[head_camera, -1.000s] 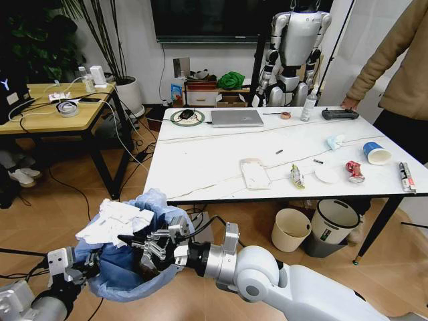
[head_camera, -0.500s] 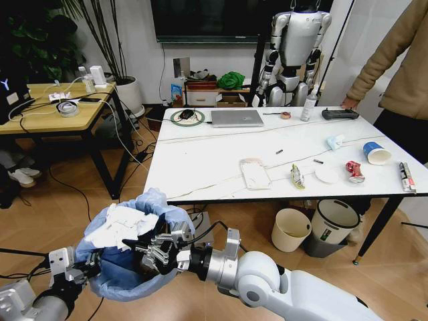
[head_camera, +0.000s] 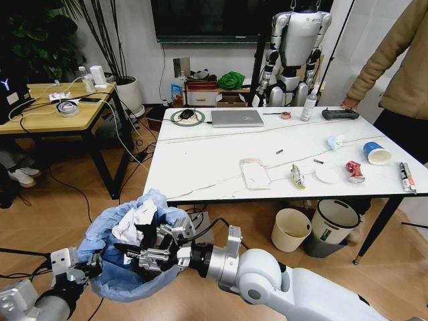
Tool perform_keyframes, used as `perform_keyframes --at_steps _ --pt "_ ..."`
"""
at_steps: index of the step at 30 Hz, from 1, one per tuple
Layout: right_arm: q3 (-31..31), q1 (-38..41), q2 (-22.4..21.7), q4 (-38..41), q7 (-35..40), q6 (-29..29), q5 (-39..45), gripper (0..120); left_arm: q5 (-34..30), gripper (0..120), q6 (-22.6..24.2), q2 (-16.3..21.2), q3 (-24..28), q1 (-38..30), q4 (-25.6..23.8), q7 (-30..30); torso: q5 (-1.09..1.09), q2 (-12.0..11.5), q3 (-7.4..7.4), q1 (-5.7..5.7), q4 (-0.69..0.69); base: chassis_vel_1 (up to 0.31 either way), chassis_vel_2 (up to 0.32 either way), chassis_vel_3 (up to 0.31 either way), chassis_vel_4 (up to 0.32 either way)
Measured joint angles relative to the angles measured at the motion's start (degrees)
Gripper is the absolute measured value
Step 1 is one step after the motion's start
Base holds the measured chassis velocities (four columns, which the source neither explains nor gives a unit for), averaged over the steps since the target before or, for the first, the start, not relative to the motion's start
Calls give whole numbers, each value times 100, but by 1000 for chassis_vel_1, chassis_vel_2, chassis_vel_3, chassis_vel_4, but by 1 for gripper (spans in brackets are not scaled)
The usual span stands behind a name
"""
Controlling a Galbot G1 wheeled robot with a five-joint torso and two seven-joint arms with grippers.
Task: Pick up the trash bin and place the trash from the table into it.
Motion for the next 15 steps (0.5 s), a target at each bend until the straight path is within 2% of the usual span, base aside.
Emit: perform_keyframes --at_steps 1,7,15 --pt "0 0 0 0 0 0 0 76 0 0 0 0 0 0 0 0 0 0 0 0 0 0 0 0 0" --pt "82 -50 -101 121 68 -31 6 98 -12 0 12 36 4 -14 9 -7 1 0 0 0 0 0 0 0 0" --pt "74 -128 -272 232 169 -71 12 100 -37 0 15 64 -19 -18 -2 -8 0 0 0 0 0 0 0 0 0"
